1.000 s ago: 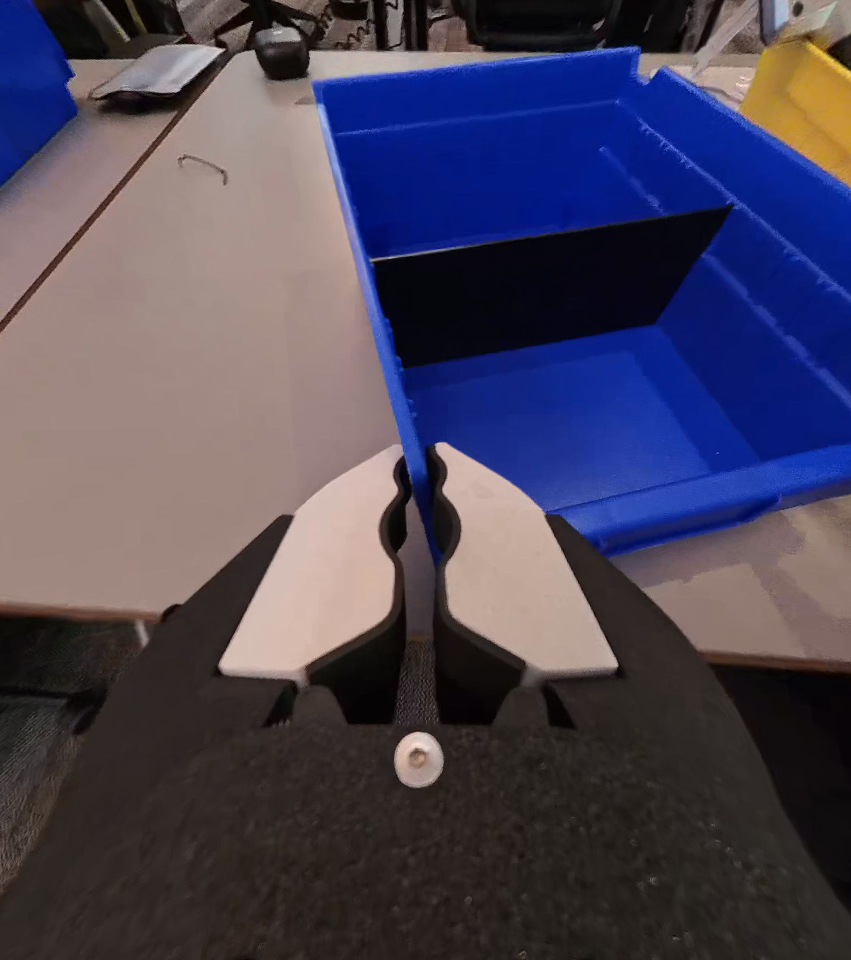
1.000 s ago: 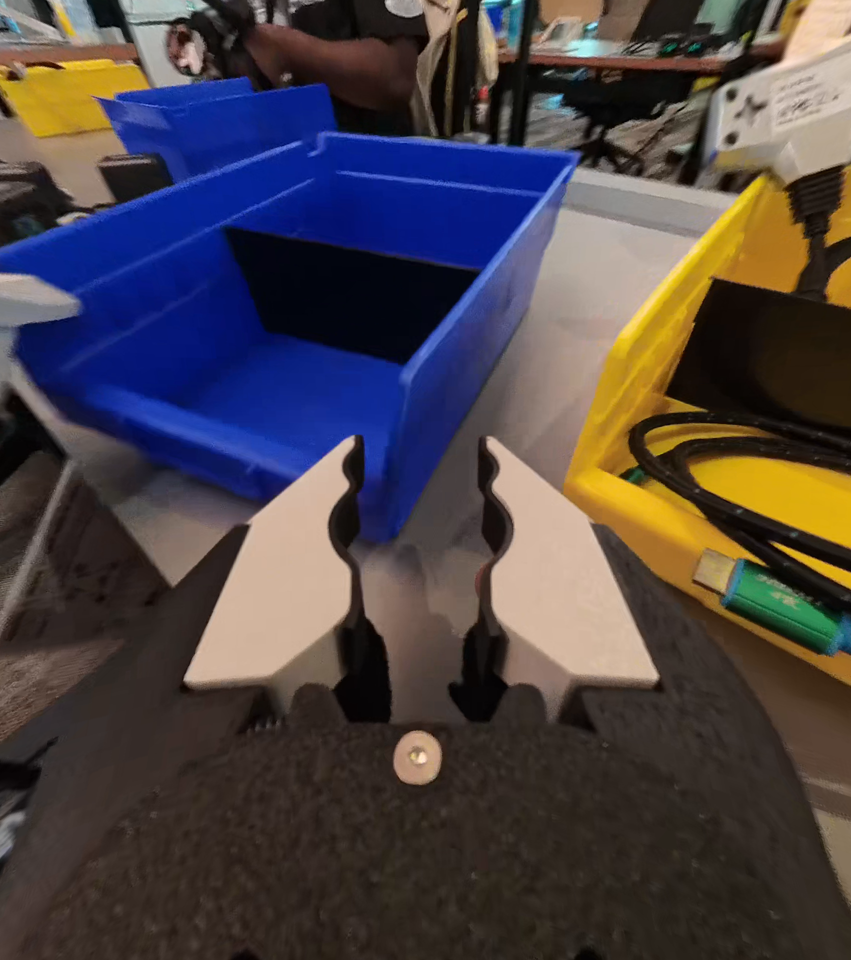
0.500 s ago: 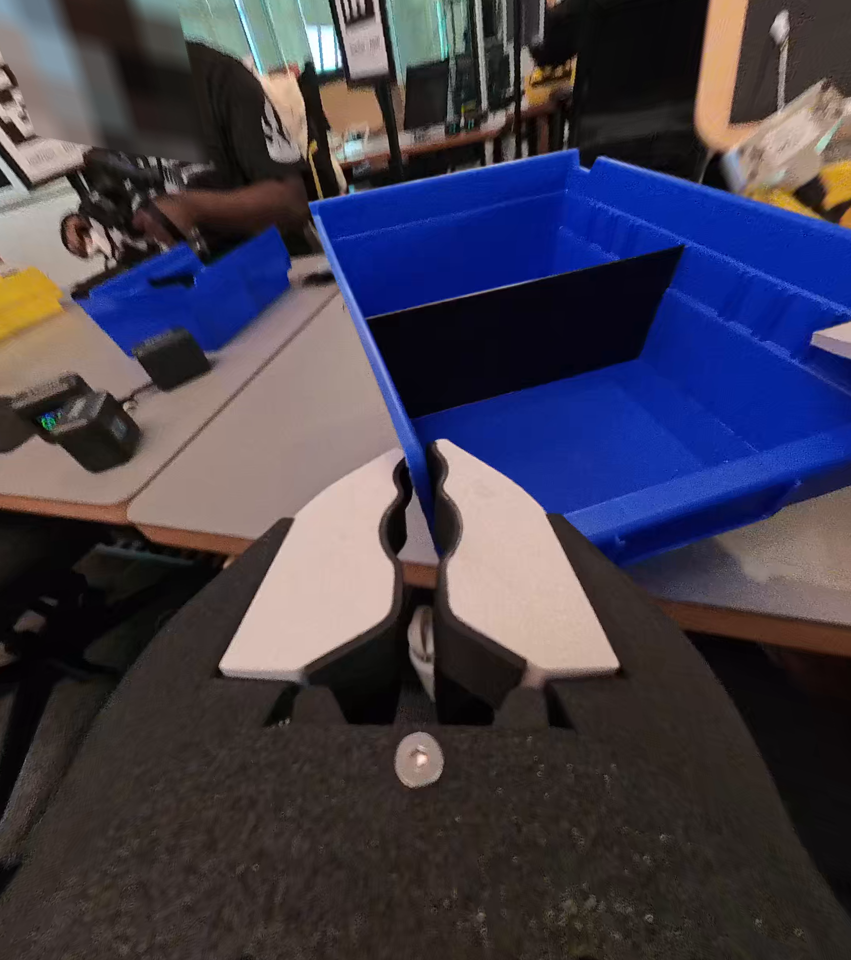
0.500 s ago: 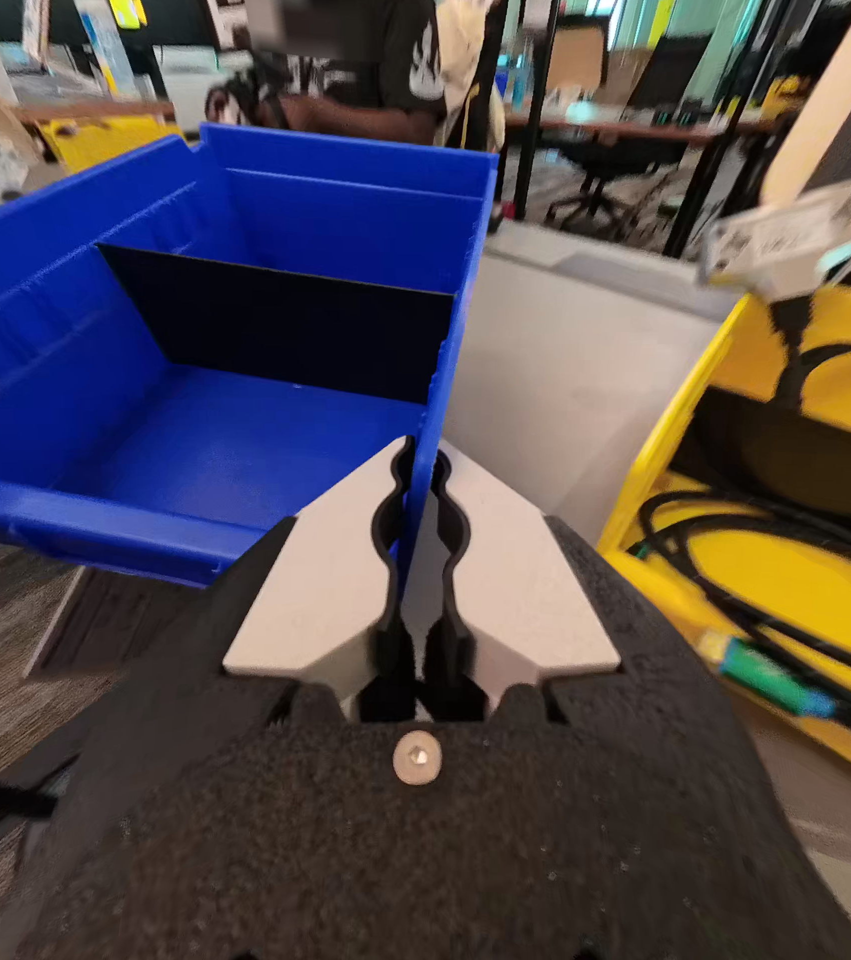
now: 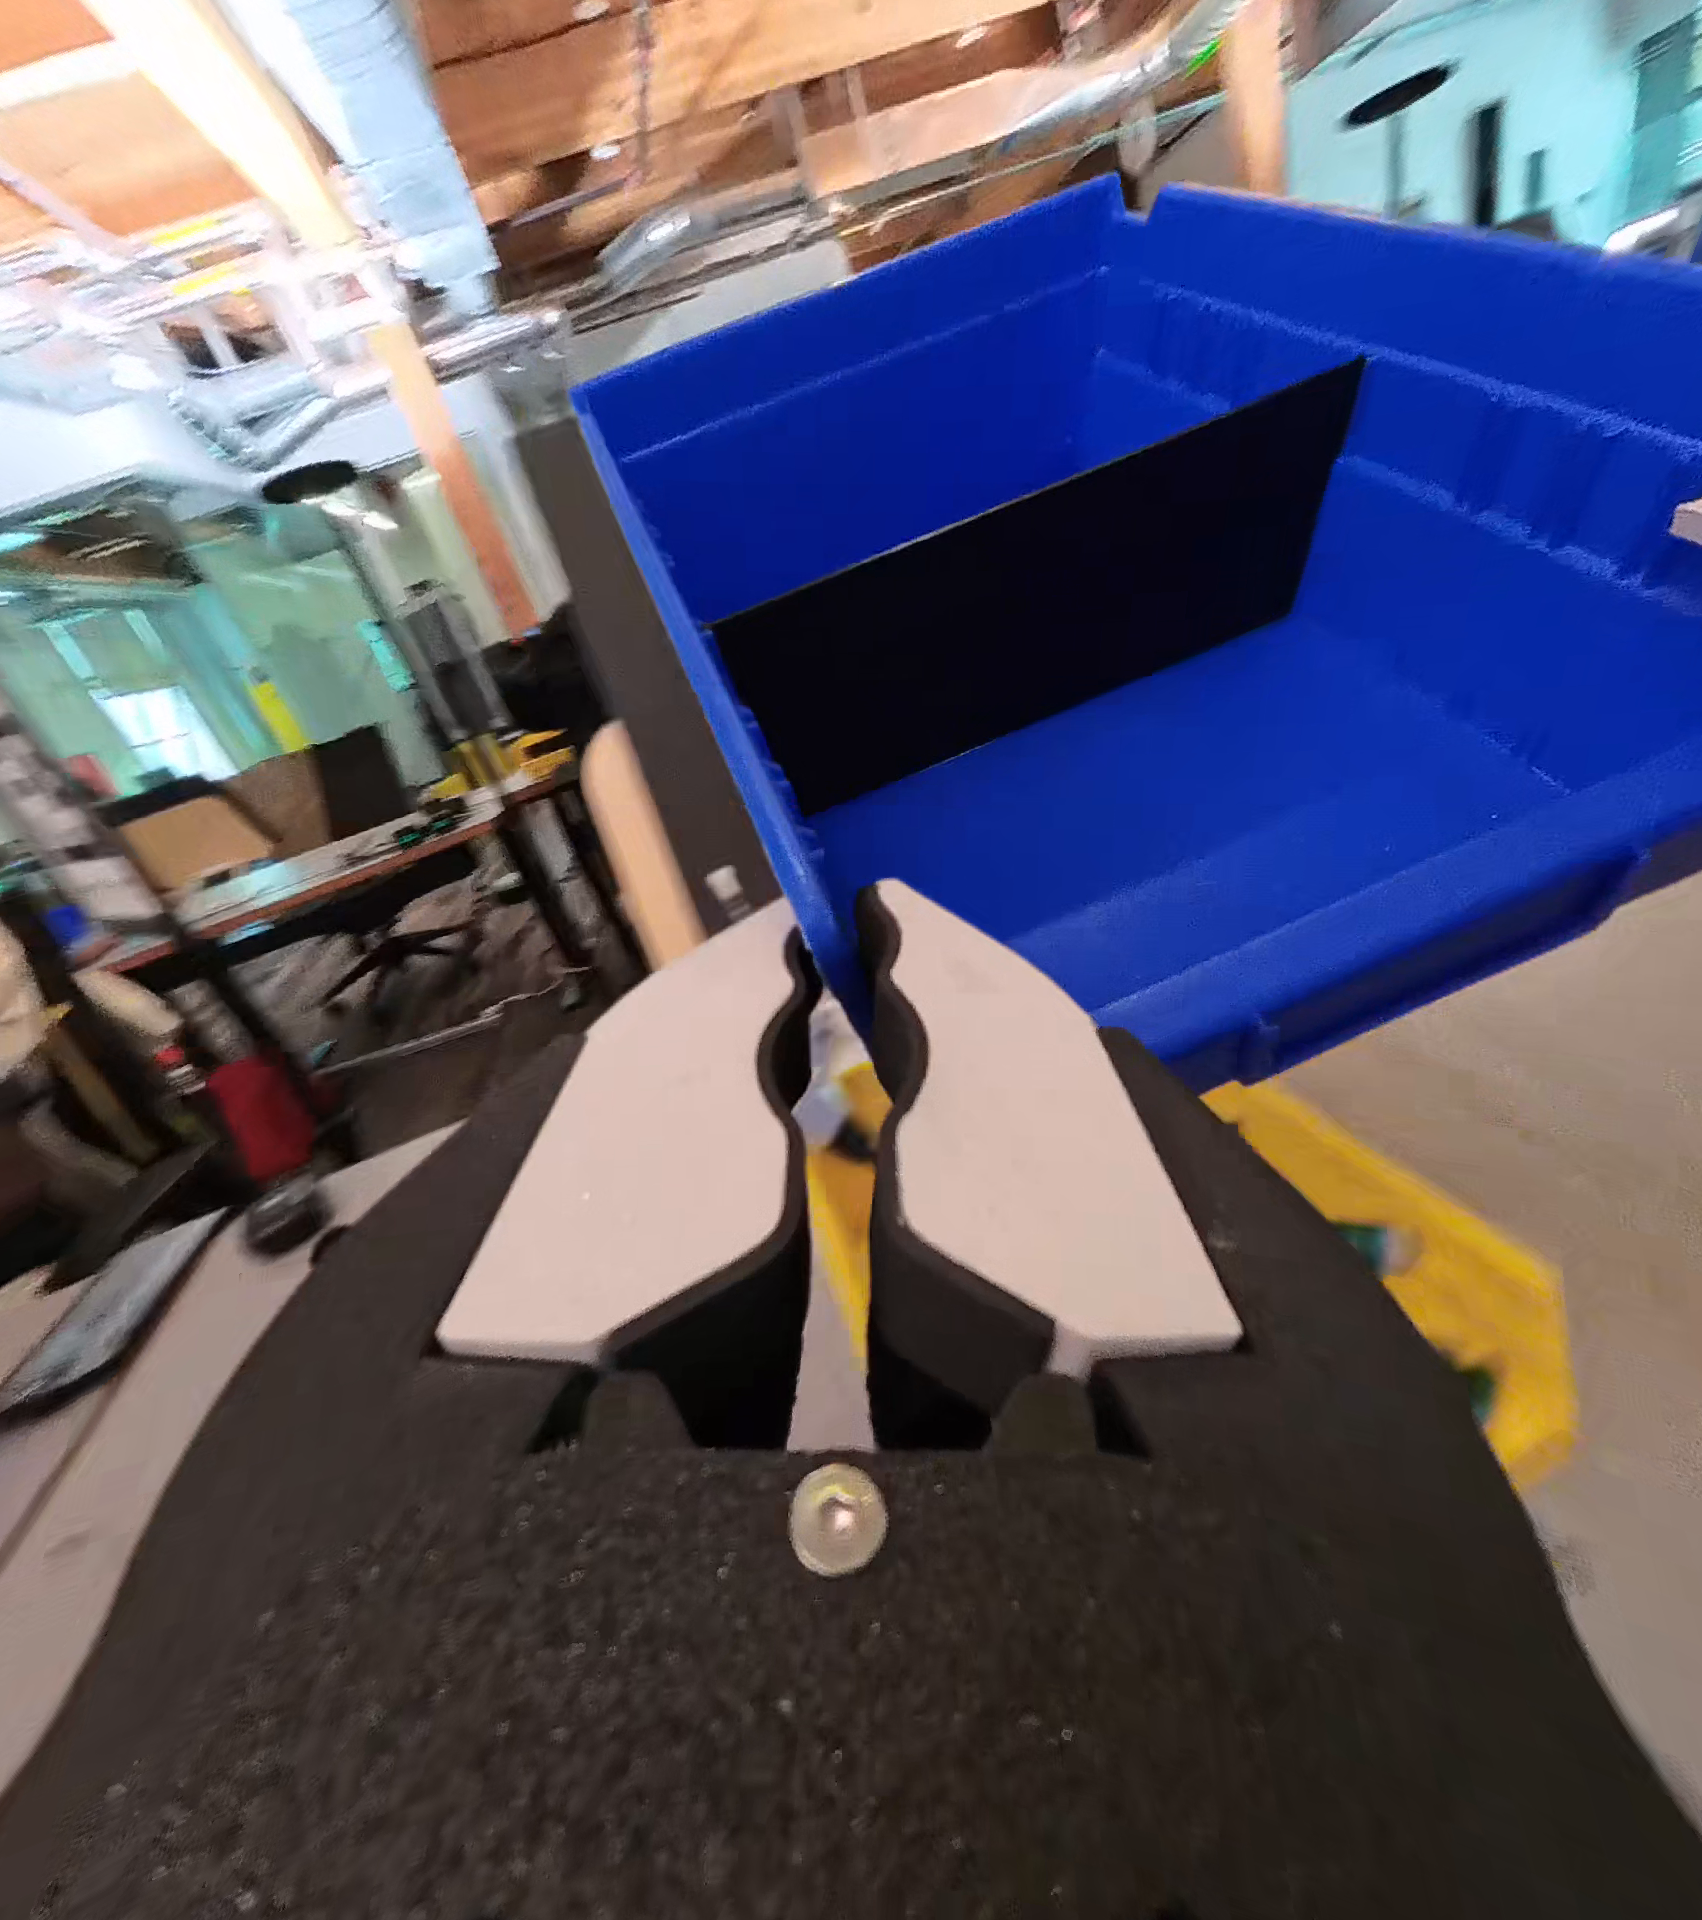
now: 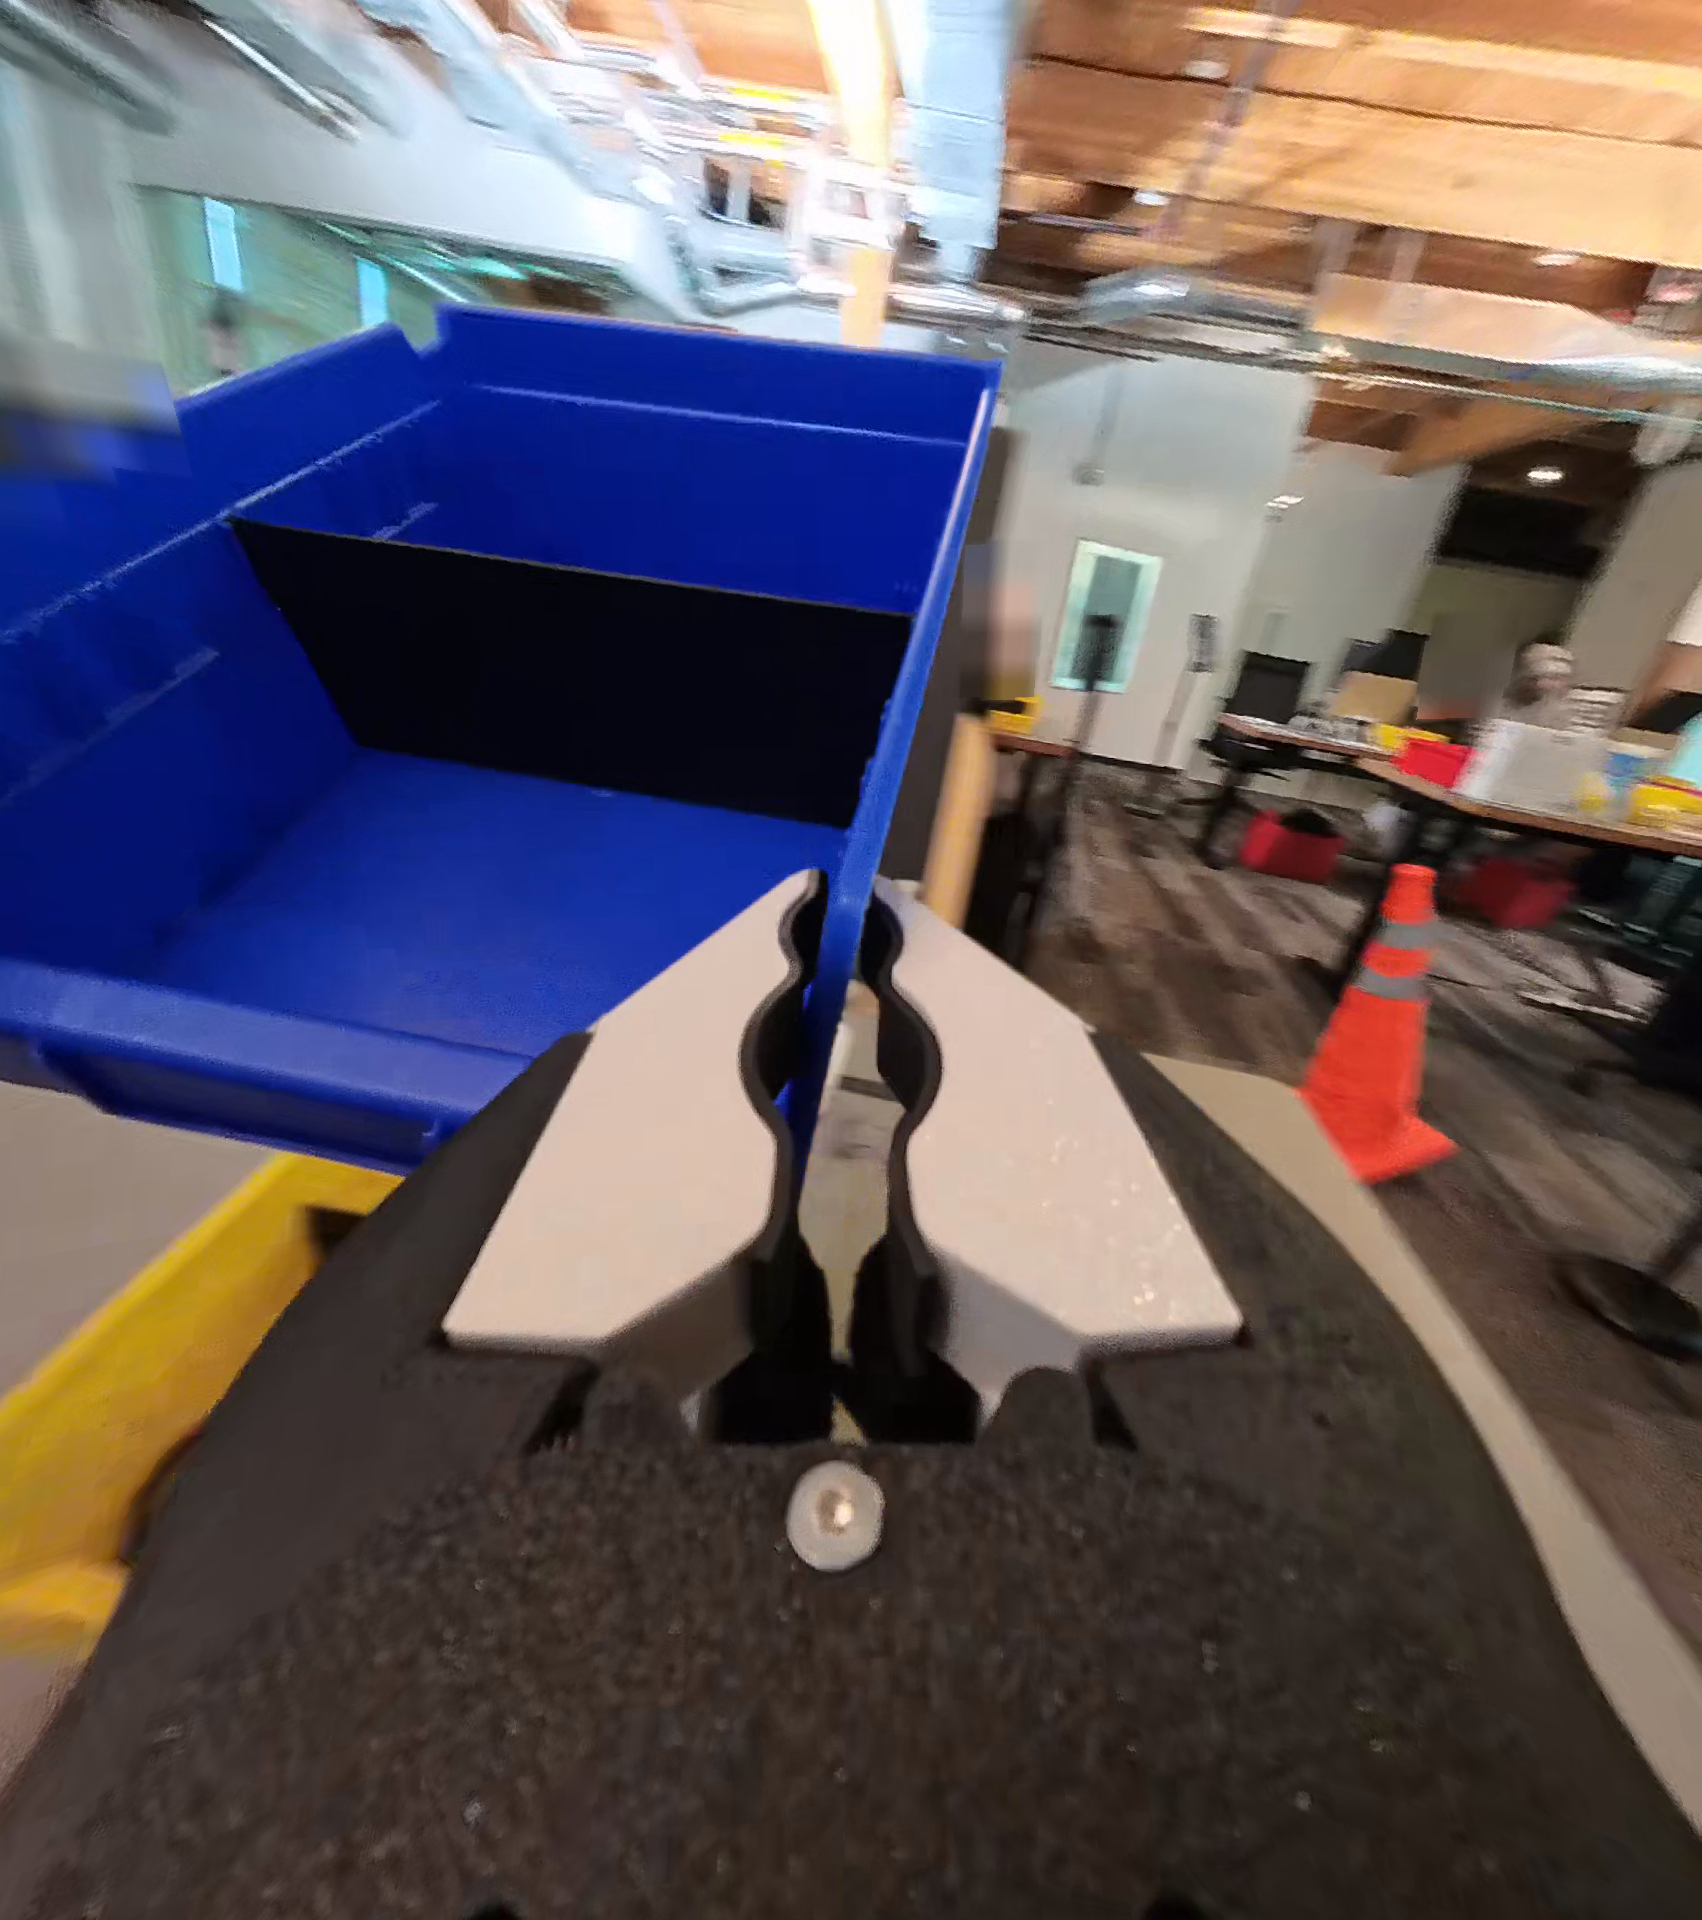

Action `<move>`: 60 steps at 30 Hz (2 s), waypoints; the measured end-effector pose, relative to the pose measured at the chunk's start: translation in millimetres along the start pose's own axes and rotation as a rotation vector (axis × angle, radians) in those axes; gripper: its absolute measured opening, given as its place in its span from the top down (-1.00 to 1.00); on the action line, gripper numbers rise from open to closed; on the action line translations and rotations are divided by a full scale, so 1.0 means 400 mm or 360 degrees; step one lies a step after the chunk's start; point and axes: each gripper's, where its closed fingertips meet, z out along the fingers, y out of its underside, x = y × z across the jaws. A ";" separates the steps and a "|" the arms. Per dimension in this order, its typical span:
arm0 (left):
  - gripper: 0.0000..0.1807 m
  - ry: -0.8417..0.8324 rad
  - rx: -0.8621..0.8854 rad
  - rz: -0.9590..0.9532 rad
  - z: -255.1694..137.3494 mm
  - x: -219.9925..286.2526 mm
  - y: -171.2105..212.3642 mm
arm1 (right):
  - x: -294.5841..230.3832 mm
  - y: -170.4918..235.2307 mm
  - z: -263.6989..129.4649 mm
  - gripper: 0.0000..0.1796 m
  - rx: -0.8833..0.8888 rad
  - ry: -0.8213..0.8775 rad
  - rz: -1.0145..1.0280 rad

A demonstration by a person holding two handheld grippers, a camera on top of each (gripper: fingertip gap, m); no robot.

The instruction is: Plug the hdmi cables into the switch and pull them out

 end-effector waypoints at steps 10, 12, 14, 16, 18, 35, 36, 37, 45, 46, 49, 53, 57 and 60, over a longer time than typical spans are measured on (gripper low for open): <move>0.93 0.0383 -0.0194 -0.0174 0.294 0.618 0.111 | 0.599 0.289 -0.065 0.94 -0.0473 0.0415 -0.0182; 0.92 0.0421 -0.0285 -0.0111 0.311 0.711 0.203 | 0.653 0.409 -0.077 0.96 -0.0561 0.0404 0.0001; 0.91 0.0455 -0.0398 -0.0072 0.308 0.774 0.285 | 0.677 0.509 -0.088 0.97 -0.0594 0.0401 0.0221; 0.91 0.0462 -0.0501 -0.0088 0.295 0.806 0.344 | 0.682 0.613 -0.100 0.97 -0.0724 0.0415 0.0211; 0.91 0.0425 -0.0480 -0.0031 0.284 0.813 0.363 | 0.678 0.684 -0.108 0.96 -0.0790 0.0395 0.0207; 0.64 0.0724 -0.0678 -0.0066 0.172 0.780 0.377 | 0.645 0.694 -0.083 0.83 -0.0758 0.0406 0.0364; 0.64 0.0756 -0.0635 -0.0082 0.133 0.755 0.359 | 0.652 0.657 -0.095 0.77 -0.0720 0.0464 0.0320; 0.64 0.0782 -0.0597 -0.0131 0.093 0.722 0.341 | 0.647 0.618 -0.105 0.73 -0.0687 0.0496 0.0270; 0.60 0.0096 -0.0209 -0.0334 -0.072 0.152 0.368 | 0.035 0.454 -0.061 0.60 -0.0574 -0.0344 0.0403; 0.60 0.0016 -0.0271 -0.0334 -0.081 0.102 0.410 | -0.043 0.474 -0.064 0.60 -0.0604 -0.0410 0.0425; 0.53 0.0033 -0.0478 -0.0295 -0.081 0.074 0.523 | -0.159 0.582 -0.065 0.61 -0.0793 -0.0364 0.0389; 0.66 0.0061 -0.0722 -0.0270 -0.025 0.094 0.613 | -0.187 0.636 -0.037 0.69 -0.0806 -0.0240 0.0459; 0.86 0.0091 -0.0777 -0.0411 -0.014 0.081 0.629 | -0.169 0.648 0.010 0.96 -0.0801 -0.0104 0.0325; 0.89 0.0034 -0.0831 -0.0294 -0.020 0.052 0.638 | -0.189 0.641 0.012 0.97 -0.0753 -0.0053 0.0220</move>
